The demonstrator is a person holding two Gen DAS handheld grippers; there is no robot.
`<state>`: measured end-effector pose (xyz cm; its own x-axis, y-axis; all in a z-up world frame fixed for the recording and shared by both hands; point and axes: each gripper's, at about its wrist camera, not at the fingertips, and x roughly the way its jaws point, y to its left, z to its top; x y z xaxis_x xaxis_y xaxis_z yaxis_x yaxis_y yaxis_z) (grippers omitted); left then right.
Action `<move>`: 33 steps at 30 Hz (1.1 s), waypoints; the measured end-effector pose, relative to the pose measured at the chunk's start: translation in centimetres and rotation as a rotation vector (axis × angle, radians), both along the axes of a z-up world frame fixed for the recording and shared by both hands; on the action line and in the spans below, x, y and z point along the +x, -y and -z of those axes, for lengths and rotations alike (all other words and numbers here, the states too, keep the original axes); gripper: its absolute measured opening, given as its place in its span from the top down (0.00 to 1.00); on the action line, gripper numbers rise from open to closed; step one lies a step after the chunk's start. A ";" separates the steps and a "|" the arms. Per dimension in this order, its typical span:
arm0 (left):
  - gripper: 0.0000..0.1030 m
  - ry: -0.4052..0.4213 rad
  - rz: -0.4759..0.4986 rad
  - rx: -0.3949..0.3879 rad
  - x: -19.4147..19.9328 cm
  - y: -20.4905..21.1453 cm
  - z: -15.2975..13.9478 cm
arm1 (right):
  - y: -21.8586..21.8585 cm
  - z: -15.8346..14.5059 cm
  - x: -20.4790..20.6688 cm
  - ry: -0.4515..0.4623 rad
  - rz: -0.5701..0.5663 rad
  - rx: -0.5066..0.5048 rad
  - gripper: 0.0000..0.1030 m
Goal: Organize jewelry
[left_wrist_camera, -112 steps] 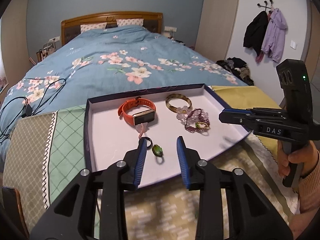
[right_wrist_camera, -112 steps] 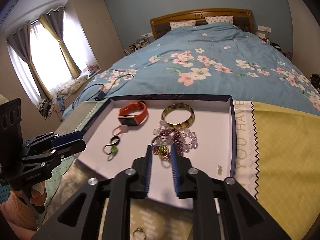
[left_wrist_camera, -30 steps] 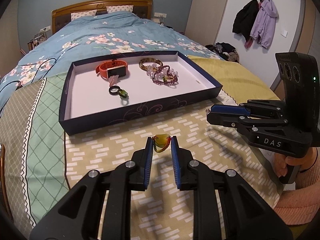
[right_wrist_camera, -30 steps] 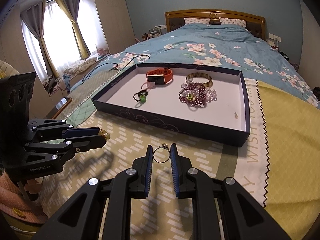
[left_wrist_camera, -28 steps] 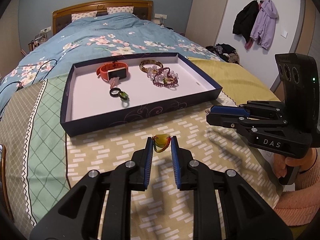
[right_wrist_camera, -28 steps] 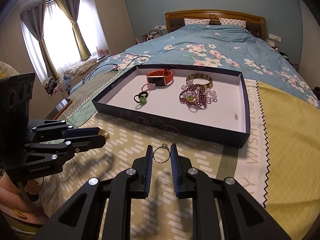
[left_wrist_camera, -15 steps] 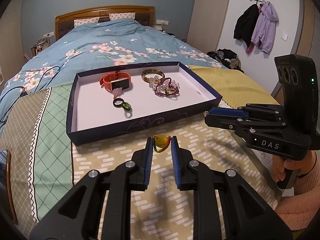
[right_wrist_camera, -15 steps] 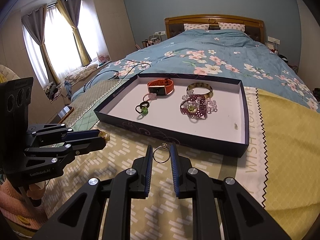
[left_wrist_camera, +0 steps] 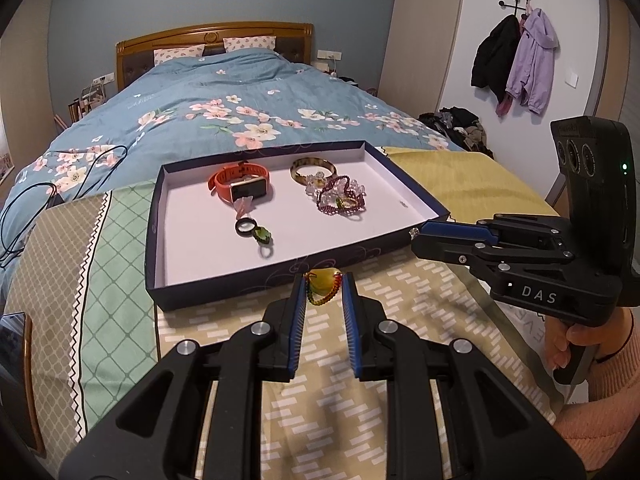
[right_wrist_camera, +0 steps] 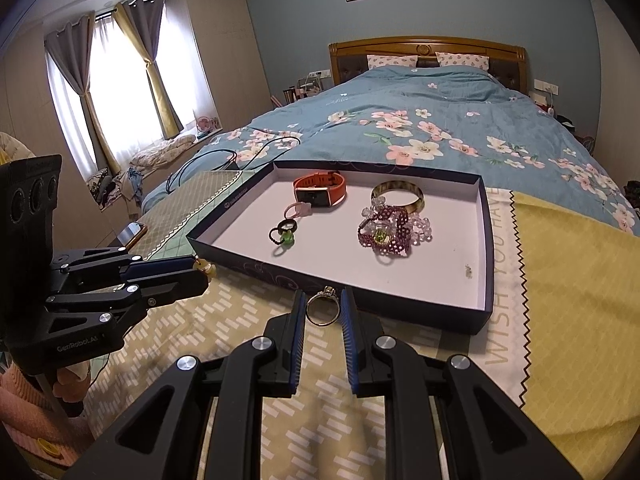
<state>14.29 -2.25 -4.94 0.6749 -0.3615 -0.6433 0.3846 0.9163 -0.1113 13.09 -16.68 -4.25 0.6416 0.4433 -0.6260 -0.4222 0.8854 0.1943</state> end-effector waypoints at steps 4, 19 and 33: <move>0.82 0.013 -0.006 0.002 0.2 -0.1 -0.4 | -0.2 -0.3 0.3 0.011 0.000 -0.001 0.85; 0.82 0.044 -0.037 0.004 1.8 -0.4 -1.4 | -0.2 -1.1 1.8 0.039 0.009 -0.009 0.85; 0.82 0.048 -0.056 0.010 3.9 -0.4 -1.3 | -0.3 -1.4 3.1 0.052 0.012 -0.020 0.85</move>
<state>18.17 -1.88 -3.64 0.7240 -0.3160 -0.6131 0.3379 0.9374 -0.0842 16.22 -16.36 -2.86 0.6788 0.4231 -0.6002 -0.4202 0.8941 0.1550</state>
